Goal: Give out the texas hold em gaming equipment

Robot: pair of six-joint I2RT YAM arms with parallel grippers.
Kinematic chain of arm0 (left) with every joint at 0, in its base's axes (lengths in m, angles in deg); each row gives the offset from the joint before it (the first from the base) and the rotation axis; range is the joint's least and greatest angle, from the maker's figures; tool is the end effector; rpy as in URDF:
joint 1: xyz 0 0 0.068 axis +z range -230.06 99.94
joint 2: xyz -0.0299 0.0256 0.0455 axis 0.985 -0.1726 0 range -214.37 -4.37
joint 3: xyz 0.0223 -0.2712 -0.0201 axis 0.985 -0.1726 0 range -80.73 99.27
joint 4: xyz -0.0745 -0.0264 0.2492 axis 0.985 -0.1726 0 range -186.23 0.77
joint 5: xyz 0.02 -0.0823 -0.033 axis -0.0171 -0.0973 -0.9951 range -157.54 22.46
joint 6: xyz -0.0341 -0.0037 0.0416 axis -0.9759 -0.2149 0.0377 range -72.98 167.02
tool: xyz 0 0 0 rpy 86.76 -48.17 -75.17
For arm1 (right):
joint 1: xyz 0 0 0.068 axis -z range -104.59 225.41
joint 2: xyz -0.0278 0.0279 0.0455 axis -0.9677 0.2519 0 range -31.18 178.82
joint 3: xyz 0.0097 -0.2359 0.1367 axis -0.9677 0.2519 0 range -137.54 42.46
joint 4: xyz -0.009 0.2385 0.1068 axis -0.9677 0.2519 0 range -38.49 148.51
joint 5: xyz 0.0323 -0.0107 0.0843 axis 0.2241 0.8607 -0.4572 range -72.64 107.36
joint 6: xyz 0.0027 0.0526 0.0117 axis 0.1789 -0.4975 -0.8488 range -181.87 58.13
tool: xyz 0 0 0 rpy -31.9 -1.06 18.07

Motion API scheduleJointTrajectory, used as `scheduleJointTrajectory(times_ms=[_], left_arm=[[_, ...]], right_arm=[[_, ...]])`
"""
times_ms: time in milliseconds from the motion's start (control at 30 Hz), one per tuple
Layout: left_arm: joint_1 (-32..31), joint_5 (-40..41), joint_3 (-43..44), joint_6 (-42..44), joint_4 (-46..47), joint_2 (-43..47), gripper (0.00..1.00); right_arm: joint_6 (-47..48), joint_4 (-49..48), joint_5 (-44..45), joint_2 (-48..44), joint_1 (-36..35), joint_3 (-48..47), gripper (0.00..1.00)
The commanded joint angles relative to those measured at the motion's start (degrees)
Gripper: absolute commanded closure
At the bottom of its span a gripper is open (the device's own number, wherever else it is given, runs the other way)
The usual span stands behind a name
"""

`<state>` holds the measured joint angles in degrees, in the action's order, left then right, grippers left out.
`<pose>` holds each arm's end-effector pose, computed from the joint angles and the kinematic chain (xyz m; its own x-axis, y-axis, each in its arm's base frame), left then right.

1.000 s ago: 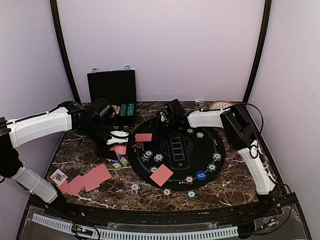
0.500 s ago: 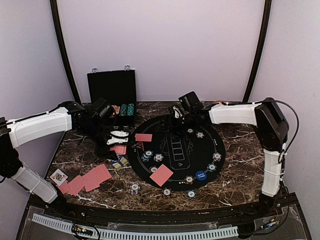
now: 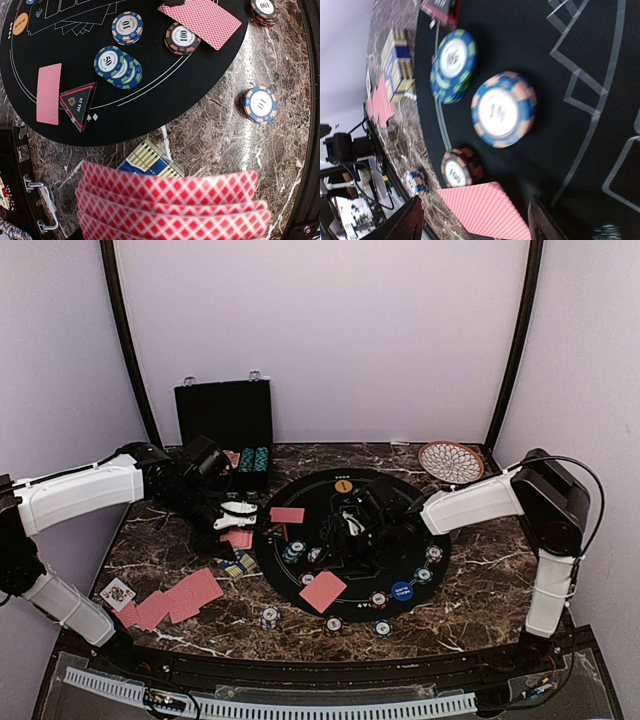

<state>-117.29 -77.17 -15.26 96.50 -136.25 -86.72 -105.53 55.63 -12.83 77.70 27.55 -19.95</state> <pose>0.2232 -0.1770 0.2635 0.0333 0.9159 -0.4001 0.9691 0.0683 0.2369 0.2445 0.2969 0.1461 -0.9654 -0.1777 -0.1910 -0.2608 0.6438 0.7194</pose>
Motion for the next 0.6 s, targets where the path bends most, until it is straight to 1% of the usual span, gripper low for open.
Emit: scheduleJointTrajectory(times_ms=[0, 167, 333, 433, 567], left_arm=[[0.15, -0.93, -0.04, 0.00, -1.47, 1.70, 0.46], [0.20, -0.67, -0.40, 0.03, -1.49, 2.00, 0.46], [0.15, -0.70, -0.35, -0.08, -1.36, 1.81, 0.46], [0.15, -0.72, -0.30, -0.08, -1.51, 1.71, 0.46], [0.14, -0.72, -0.01, -0.05, -1.64, 1.70, 0.46]], right_arm=[[-1.36, -3.31, -2.89, 2.23, -2.34, -0.78, 0.30], [-2.93, -2.27, -3.33, 2.43, -6.91, -2.26, 0.33], [-4.93, -3.15, -5.49, 3.19, -10.91, -6.24, 0.33], [-5.78, -3.85, -6.73, 3.32, -11.30, -7.29, 0.33], [-2.75, 1.46, -3.14, 1.86, -9.84, -7.61, 0.28]])
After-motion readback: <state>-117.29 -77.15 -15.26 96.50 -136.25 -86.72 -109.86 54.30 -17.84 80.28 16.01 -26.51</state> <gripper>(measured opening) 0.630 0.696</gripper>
